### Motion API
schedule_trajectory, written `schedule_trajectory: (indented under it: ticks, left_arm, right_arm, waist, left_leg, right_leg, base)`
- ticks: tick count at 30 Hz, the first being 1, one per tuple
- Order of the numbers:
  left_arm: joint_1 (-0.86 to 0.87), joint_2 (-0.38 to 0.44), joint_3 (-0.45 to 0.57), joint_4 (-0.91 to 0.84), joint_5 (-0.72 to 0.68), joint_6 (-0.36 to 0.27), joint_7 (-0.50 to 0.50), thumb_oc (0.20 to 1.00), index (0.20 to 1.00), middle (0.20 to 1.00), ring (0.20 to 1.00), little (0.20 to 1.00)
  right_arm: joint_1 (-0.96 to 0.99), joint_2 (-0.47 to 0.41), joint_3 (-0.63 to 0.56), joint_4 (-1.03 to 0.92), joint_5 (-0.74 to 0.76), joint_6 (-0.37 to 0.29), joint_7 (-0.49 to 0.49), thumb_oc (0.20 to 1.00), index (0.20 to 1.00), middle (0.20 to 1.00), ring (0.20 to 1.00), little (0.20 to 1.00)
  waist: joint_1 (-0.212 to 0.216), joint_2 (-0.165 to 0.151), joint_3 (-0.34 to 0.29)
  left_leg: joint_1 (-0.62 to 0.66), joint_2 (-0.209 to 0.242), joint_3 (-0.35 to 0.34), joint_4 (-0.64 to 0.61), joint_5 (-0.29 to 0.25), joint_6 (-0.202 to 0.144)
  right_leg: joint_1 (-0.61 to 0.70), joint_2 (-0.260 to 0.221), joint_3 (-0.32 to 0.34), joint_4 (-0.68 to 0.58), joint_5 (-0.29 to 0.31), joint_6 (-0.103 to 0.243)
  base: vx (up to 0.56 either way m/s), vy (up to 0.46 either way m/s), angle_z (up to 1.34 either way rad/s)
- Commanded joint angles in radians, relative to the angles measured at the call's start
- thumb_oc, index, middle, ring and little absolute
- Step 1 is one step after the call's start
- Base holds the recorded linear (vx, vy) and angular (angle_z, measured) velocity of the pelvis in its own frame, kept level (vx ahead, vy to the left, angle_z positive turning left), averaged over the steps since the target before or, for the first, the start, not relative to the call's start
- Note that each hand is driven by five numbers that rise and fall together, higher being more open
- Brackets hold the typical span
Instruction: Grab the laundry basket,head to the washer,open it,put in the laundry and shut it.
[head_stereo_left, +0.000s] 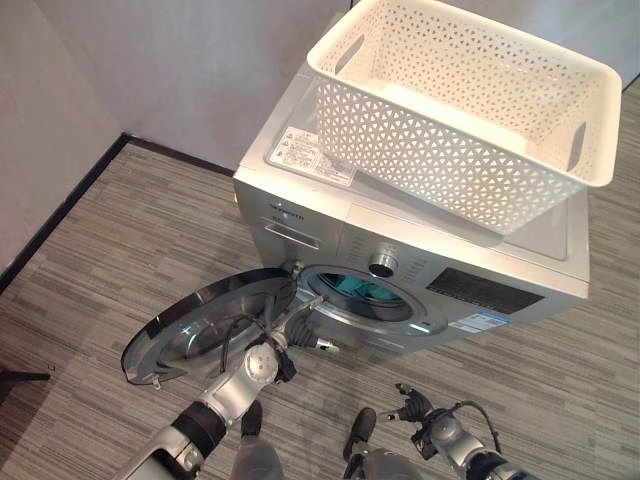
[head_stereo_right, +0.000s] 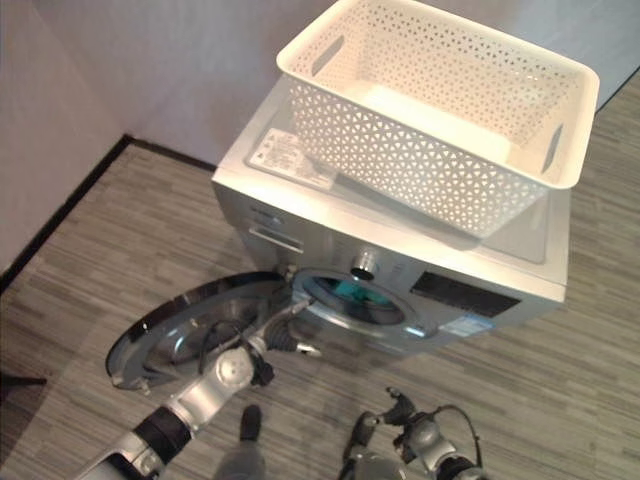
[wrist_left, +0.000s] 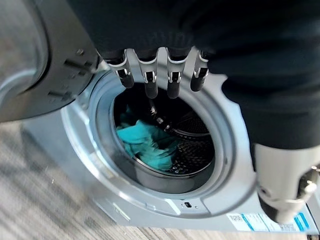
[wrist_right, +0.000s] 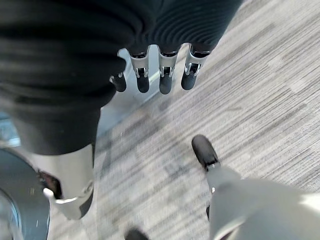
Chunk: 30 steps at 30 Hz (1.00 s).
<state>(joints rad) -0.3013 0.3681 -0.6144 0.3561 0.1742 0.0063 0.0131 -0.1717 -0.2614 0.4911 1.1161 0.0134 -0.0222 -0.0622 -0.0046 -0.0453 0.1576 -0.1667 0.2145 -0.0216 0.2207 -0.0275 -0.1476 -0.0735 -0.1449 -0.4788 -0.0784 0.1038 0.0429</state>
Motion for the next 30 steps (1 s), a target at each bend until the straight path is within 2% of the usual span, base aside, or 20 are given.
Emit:
schedule_trajectory:
  ticks: [1,2,3,4,5,6,7,9,10,11,12,15,17,19,21,22,23,26,28,30]
  left_arm:
    - [-0.015,0.009,-0.017,-0.119,0.025,-0.068,-0.048,1.000,1.000,1.000,1.000,1.000]
    - [-0.019,0.006,-0.021,-0.112,0.033,-0.070,-0.050,1.000,1.000,1.000,1.000,1.000]
    - [-0.037,-0.006,-0.043,-0.084,0.044,-0.075,-0.052,1.000,1.000,1.000,1.000,1.000]
    - [-0.037,-0.006,-0.043,-0.082,0.043,-0.076,-0.051,1.000,1.000,1.000,1.000,1.000]
    - [-0.039,-0.009,-0.047,-0.063,0.056,-0.078,-0.053,1.000,1.000,1.000,1.000,1.000]
    - [-0.040,-0.006,-0.045,-0.061,0.060,-0.079,-0.054,1.000,1.000,1.000,1.000,1.000]
    - [-0.036,-0.001,-0.045,-0.059,0.070,-0.087,-0.050,1.000,1.000,1.000,1.000,1.000]
    - [-0.040,-0.004,-0.046,-0.048,0.063,-0.087,-0.040,1.000,1.000,1.000,1.000,1.000]
    - [-0.050,-0.010,-0.053,-0.038,0.065,-0.086,-0.031,1.000,1.000,1.000,1.000,1.000]
    - [-0.050,-0.010,-0.053,-0.038,0.065,-0.086,-0.031,1.000,1.000,1.000,1.000,1.000]
    - [-0.067,-0.026,-0.067,-0.007,0.064,-0.085,-0.013,1.000,1.000,1.000,1.000,1.000]
    - [-0.075,-0.040,-0.075,0.021,0.050,-0.086,-0.007,1.000,1.000,1.000,1.000,1.000]
    - [-0.075,-0.050,-0.071,0.018,0.029,-0.082,0.011,1.000,1.000,1.000,1.000,1.000]
    - [-0.072,-0.050,-0.067,0.009,0.021,-0.084,0.010,1.000,1.000,1.000,1.000,1.000]
    - [-0.075,-0.071,-0.061,0.000,0.006,-0.093,0.039,1.000,1.000,1.000,1.000,1.000]
    - [-0.076,-0.071,-0.061,0.000,0.006,-0.093,0.039,1.000,1.000,1.000,1.000,1.000]
    - [-0.102,-0.089,-0.076,-0.013,0.007,-0.104,0.056,1.000,1.000,1.000,1.000,1.000]
    - [-0.157,-0.100,-0.072,-0.044,0.009,-0.119,0.098,1.000,1.000,1.000,1.000,1.000]
    - [-0.184,-0.086,-0.005,-0.067,0.011,-0.140,0.173,1.000,1.000,1.000,1.000,1.000]
    - [-0.214,-0.060,0.058,-0.085,0.036,-0.131,0.238,1.000,1.000,1.000,1.000,1.000]
  right_arm:
    - [0.058,-0.012,-0.069,0.060,-0.012,0.026,0.002,1.000,1.000,1.000,1.000,1.000]
    - [0.062,-0.013,-0.082,0.067,-0.009,0.028,0.001,1.000,1.000,1.000,1.000,1.000]
    - [0.059,-0.013,-0.100,0.077,-0.002,0.029,-0.005,1.000,1.000,1.000,1.000,1.000]
    - [0.059,-0.012,-0.100,0.078,-0.003,0.030,-0.005,1.000,1.000,1.000,1.000,1.000]
    - [0.061,-0.011,-0.120,0.081,0.008,0.032,-0.005,1.000,1.000,1.000,1.000,1.000]
    - [0.060,-0.011,-0.131,0.077,0.012,0.032,0.000,1.000,1.000,1.000,1.000,1.000]
    - [0.047,-0.003,-0.145,0.070,0.022,0.030,0.008,1.000,1.000,1.000,1.000,1.000]
    - [0.026,0.009,-0.135,0.079,0.021,0.030,0.011,1.000,1.000,1.000,1.000,1.000]
    - [0.018,0.014,-0.135,0.086,0.026,0.027,0.011,1.000,1.000,1.000,1.000,1.000]
    - [0.018,0.014,-0.135,0.086,0.026,0.027,0.011,1.000,1.000,1.000,1.000,1.000]
    - [0.012,0.027,-0.130,0.101,0.038,0.026,0.011,1.000,1.000,1.000,1.000,1.000]
    - [0.007,0.038,-0.131,0.119,0.051,0.021,0.008,1.000,1.000,1.000,1.000,1.000]
    - [-0.009,0.049,-0.121,0.142,0.052,0.022,0.002,1.000,1.000,1.000,1.000,1.000]
    - [-0.018,0.057,-0.114,0.158,0.045,0.023,0.000,1.000,1.000,1.000,1.000,1.000]
    - [-0.041,0.081,-0.081,0.190,0.023,0.024,-0.009,1.000,1.000,1.000,1.000,1.000]
    - [-0.042,0.081,-0.082,0.190,0.023,0.024,-0.009,1.000,1.000,1.000,1.000,1.000]
    - [-0.044,0.087,-0.059,0.202,0.011,0.020,-0.013,1.000,1.000,1.000,1.000,1.000]
    - [-0.046,0.084,-0.036,0.199,0.004,0.012,-0.017,1.000,1.000,1.000,1.000,1.000]
    - [-0.028,0.085,-0.007,0.196,-0.015,0.006,-0.014,1.000,1.000,1.000,1.000,1.000]
    - [-0.005,0.081,-0.010,0.195,-0.018,0.007,-0.010,1.000,1.000,1.000,1.000,1.000]
  waist:
    - [-0.033,0.029,-0.063]
    - [-0.032,0.032,-0.063]
    - [-0.030,0.023,-0.056]
    - [-0.030,0.029,-0.059]
    - [-0.031,0.033,-0.054]
    - [-0.028,0.039,-0.053]
    - [-0.028,0.059,-0.043]
    - [-0.035,0.068,-0.028]
    - [-0.040,0.070,-0.026]
    - [-0.040,0.069,-0.026]
    - [-0.035,0.066,-0.037]
    - [-0.010,0.052,-0.075]
    - [0.042,0.026,-0.113]
    - [0.057,0.017,-0.119]
    - [0.097,0.005,-0.116]
    - [0.094,0.005,-0.117]
    - [0.108,0.005,-0.115]
    - [0.098,-0.002,-0.100]
    - [0.091,0.000,-0.109]
    - [0.068,0.019,-0.120]
  left_leg:
    - [0.220,0.036,0.059,-0.059,-0.098,0.026]
    - [0.222,0.014,0.070,-0.071,-0.132,0.040]
    - [0.215,-0.035,0.091,-0.073,-0.152,0.057]
    - [0.221,-0.029,0.082,-0.074,-0.164,0.056]
    - [0.225,-0.067,0.094,-0.079,-0.223,0.079]
    - [0.223,-0.091,0.102,-0.089,-0.244,0.092]
    - [0.220,-0.116,0.112,-0.112,-0.229,0.111]
    - [0.196,-0.133,0.110,-0.113,-0.184,0.128]
    - [0.184,-0.144,0.090,-0.117,-0.163,0.143]
    - [0.184,-0.145,0.091,-0.117,-0.163,0.143]
    - [0.163,-0.158,0.054,-0.130,-0.123,0.153]
    - [0.135,-0.168,0.015,-0.141,-0.096,0.153]
    - [0.098,-0.157,-0.005,-0.151,-0.069,0.129]
    - [0.087,-0.148,-0.008,-0.151,-0.063,0.118]
    - [0.052,-0.117,-0.028,-0.164,-0.007,0.082]
    - [0.049,-0.118,-0.031,-0.167,-0.001,0.082]
    - [0.022,-0.102,-0.038,-0.197,0.055,0.043]
    - [-0.005,-0.085,-0.028,-0.190,0.074,0.026]
    - [0.054,-0.058,-0.040,-0.186,0.024,0.026]
    - [0.078,-0.034,-0.070,-0.234,0.058,0.019]
  right_leg:
    - [-0.102,-0.056,0.035,0.065,-0.062,0.115]
    - [-0.104,-0.075,0.037,0.062,-0.044,0.127]
    - [-0.110,-0.121,0.023,0.046,0.009,0.139]
    - [-0.105,-0.114,0.038,0.045,-0.002,0.151]
    - [-0.101,-0.142,0.032,0.034,0.021,0.168]
    - [-0.104,-0.160,0.021,0.031,0.022,0.173]
    - [-0.125,-0.192,0.007,0.064,0.011,0.177]
    - [-0.136,-0.200,0.050,0.154,-0.019,0.161]
    - [-0.137,-0.183,0.130,0.246,-0.060,0.151]
    - [-0.139,-0.184,0.132,0.248,-0.061,0.151]
    - [-0.104,-0.129,0.228,0.335,-0.113,0.138]
    - [-0.012,-0.096,0.254,0.343,-0.159,0.131]
    - [0.094,-0.085,0.241,0.216,-0.195,0.123]
    - [0.115,-0.075,0.230,0.164,-0.197,0.118]
    - [0.156,-0.037,0.189,0.062,-0.215,0.101]
    - [0.155,-0.037,0.186,0.058,-0.211,0.100]
    - [0.173,-0.027,0.136,0.010,-0.210,0.097]
    - [0.183,-0.027,0.097,-0.008,-0.201,0.088]
    - [0.171,-0.030,0.102,0.008,-0.197,0.079]
    - [0.158,-0.019,0.116,0.020,-0.200,0.078]
  base:
    - [-0.10,0.366,-0.06]
    - [-0.22,0.377,-0.02]
    - [-0.11,0.222,0.05]
    - [-0.17,0.281,0.02]
    - [-0.11,0.216,-0.03]
    - [-0.37,0.372,-0.07]
    - [-0.39,0.296,-0.09]
    - [-0.43,0.188,-0.11]
    - [-0.27,0.066,-0.04]
    - [-0.25,0.004,0.14]
    - [-0.14,-0.025,0.16]
    - [-0.16,-0.141,0.56]
    - [-0.26,-0.336,0.49]
    - [-0.21,-0.275,0.29]
    - [-0.23,-0.288,0.15]
    - [-0.24,-0.189,0.33]
    - [-0.16,-0.091,0.38]
    - [-0.27,-0.106,0.73]
    - [-0.13,0.020,0.54]
    - [-0.07,0.070,-0.07]
